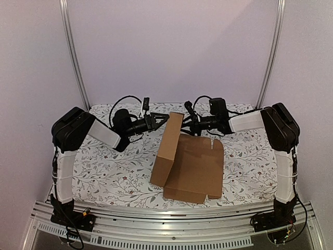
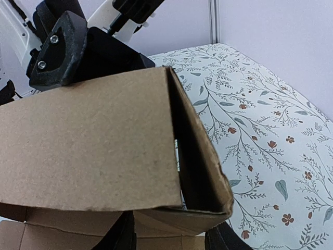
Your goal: Fold the paper box
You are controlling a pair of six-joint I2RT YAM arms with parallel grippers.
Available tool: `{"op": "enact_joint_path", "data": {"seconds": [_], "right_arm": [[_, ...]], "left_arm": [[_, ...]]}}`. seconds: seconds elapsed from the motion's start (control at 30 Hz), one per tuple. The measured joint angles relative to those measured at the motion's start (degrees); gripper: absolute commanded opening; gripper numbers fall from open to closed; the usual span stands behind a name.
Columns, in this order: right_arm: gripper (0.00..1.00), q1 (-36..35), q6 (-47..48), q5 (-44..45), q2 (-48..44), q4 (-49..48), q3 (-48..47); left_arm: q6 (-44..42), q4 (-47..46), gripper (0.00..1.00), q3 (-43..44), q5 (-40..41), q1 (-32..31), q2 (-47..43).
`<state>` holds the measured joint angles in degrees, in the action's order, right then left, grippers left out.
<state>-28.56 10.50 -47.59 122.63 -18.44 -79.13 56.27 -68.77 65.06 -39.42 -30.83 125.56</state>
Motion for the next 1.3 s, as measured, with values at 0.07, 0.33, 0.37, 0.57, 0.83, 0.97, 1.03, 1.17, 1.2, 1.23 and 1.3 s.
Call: {"op": "enact_joint_path", "data": {"seconds": [0.07, 0.33, 0.37, 0.57, 0.83, 0.97, 1.03, 1.17, 1.2, 1.23, 1.3], "right_arm": [[0.49, -0.4, -0.7, 0.3, 0.7, -1.1, -0.8], [0.56, -3.1, -2.7, 0.4, 3.6, -6.0, -5.4], [0.53, -3.5, -2.9, 0.4, 4.2, -6.7, -6.4], [0.51, -4.1, -4.7, 1.4, 6.9, -9.2, -9.5], [0.44, -4.0, -5.4, 0.5, 7.7, -8.9, -10.7], [0.44, -4.0, -5.6, 0.6, 7.1, -8.2, -10.1], [0.44, -4.0, -5.6, 0.8, 5.9, -8.2, -8.3], [0.43, -4.0, -5.4, 2.2, 2.0, -6.5, -3.9], [0.43, -4.0, -5.4, 2.6, 0.9, -5.6, -2.9], [0.43, -4.0, -5.4, 3.2, -0.3, -4.7, -1.8], [0.48, -4.0, -5.4, 4.5, -2.5, -2.6, 0.2]], "left_arm": [[2.8, -3.2, 0.54, -0.5, -0.1, 0.7, 1.0], [8.6, -5.7, 0.55, -0.6, 1.4, 1.2, 2.3], [9.4, -6.3, 0.55, -0.6, 1.7, 1.2, 2.6], [14.7, -10.5, 0.55, -0.6, 2.6, 2.5, 5.3], [16.5, -10.6, 0.54, -0.6, 2.8, 3.0, 5.5], [16.5, -9.4, 0.54, -0.6, 2.8, 3.0, 5.8], [16.5, -9.3, 0.54, -0.8, 2.8, 3.1, 5.8], [16.1, -9.0, 0.57, -2.0, 2.9, 3.1, 5.6], [15.8, -8.7, 0.57, -2.7, 3.1, 3.1, 5.4], [15.5, -8.2, 0.57, -3.6, 3.3, 3.1, 5.0], [14.6, -6.8, 0.57, -5.8, 3.9, 3.1, 3.6]]}}
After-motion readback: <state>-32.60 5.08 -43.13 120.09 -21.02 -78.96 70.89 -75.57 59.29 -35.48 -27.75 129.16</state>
